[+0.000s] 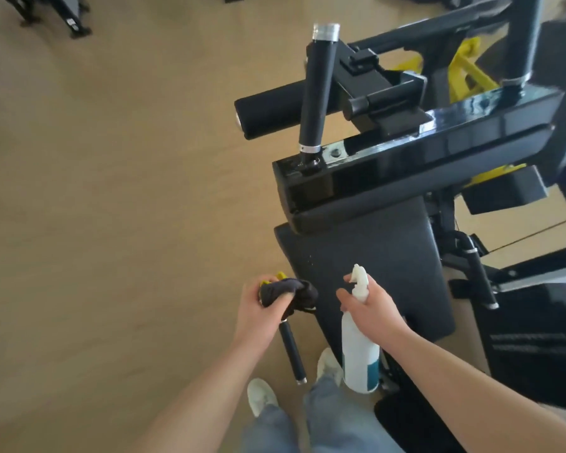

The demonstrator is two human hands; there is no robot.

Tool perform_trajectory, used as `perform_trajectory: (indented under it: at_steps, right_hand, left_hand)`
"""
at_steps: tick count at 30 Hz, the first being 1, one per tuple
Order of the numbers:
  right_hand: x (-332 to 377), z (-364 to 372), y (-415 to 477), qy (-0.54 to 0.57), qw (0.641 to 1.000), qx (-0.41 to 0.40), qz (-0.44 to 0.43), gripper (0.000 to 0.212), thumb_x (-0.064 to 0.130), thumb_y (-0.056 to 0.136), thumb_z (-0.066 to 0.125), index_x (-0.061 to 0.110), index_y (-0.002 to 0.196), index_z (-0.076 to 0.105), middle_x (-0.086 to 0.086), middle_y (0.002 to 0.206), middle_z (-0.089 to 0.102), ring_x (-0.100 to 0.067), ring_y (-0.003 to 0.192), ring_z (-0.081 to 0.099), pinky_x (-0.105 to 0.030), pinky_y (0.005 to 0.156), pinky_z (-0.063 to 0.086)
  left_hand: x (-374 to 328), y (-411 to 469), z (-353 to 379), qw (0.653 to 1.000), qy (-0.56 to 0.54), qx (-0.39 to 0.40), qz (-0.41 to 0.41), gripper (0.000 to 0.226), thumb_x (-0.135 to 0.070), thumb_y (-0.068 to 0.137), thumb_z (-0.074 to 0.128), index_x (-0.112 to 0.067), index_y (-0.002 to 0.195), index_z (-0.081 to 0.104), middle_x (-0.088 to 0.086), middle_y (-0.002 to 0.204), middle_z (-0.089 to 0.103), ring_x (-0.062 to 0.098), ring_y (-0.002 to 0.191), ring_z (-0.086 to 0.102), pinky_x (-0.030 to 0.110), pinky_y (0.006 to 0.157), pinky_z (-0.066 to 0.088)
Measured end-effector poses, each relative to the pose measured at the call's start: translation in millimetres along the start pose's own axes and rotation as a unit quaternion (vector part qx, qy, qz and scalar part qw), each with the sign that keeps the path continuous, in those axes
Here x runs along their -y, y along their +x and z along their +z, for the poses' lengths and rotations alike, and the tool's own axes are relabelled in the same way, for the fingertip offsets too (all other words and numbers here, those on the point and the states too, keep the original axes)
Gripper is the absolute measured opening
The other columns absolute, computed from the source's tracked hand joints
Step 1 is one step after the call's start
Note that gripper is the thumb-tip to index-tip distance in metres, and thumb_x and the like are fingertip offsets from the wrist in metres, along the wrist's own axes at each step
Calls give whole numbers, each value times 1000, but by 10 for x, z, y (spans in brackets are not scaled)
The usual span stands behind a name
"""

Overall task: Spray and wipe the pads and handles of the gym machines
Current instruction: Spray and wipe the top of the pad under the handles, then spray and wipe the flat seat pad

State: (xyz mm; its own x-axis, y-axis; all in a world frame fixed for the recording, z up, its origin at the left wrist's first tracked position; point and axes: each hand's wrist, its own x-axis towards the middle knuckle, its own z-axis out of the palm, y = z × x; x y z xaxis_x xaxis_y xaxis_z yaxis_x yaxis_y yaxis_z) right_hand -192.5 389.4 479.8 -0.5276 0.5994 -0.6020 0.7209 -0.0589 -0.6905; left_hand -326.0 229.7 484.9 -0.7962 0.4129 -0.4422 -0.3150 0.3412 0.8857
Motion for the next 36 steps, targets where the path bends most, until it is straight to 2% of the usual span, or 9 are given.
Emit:
perform_trajectory:
  at_steps: [2,6,9,14,17,21,27,32,36]
  right_hand:
    - [-110,49,9,19,1000,-7,20,32,39,102,63,35,132,53,1,98,71,-13,88,68,-32,71,48]
    - [-241,123,10,41,998,-13,43,33,37,100,64,37,132,53,2,96,72,-15,90,68,-35,78,51]
    - [-239,195,27,10,998,24,53,29,38,98,65,38,125,55,5,98,70,-13,91,68,-33,78,55]
    - [-216,275,126,-128,989,69,30,14,35,98,55,28,110,59,6,98,69,-14,87,68,-35,79,60]
    - [-141,213,158,-185,977,110,-1,13,27,102,54,23,113,58,4,100,66,-20,94,69,-38,86,60]
    - [-199,66,200,-110,982,155,6,22,29,91,73,34,108,60,10,96,69,-11,90,70,-27,77,59]
    - [-473,-32,319,136,954,244,107,45,23,95,75,52,124,55,5,103,72,-15,89,73,-22,67,58]
    - [-670,69,481,88,973,190,96,48,25,90,77,46,128,57,3,108,71,-17,97,70,-36,84,60]
    - [-770,48,743,61,985,134,87,70,23,81,81,47,141,53,6,109,72,-17,95,72,-42,89,62]
  left_hand:
    - [101,64,70,999,43,9,-27,18,-20,88,78,-24,102,66,-20,104,66,-15,86,61,4,70,43]
    - [251,201,334,982,164,18,-90,22,-28,88,75,-16,99,60,-10,82,64,1,74,59,13,60,43]
    - [321,228,566,975,132,71,-165,31,-44,85,75,-25,105,60,-5,95,69,11,88,67,31,82,54]
    - [342,183,740,956,162,212,-120,52,-56,83,76,-32,127,59,-10,119,67,8,109,63,23,86,51]
    - [377,277,745,950,223,200,-87,52,-59,76,80,-37,119,63,-15,113,68,8,108,63,29,93,54]
    - [298,404,832,952,238,172,-80,56,-74,58,73,-31,94,70,-12,93,74,11,93,69,38,87,58]
    - [350,556,955,955,222,150,-123,61,-73,59,74,-32,105,70,-10,101,74,14,95,71,41,90,59]
    - [442,693,1020,942,219,169,-193,70,-71,50,82,-28,104,70,-7,100,76,17,96,73,41,89,60]
    - [479,933,999,942,122,165,-266,57,-39,62,94,-16,109,70,6,101,78,24,93,76,47,89,61]
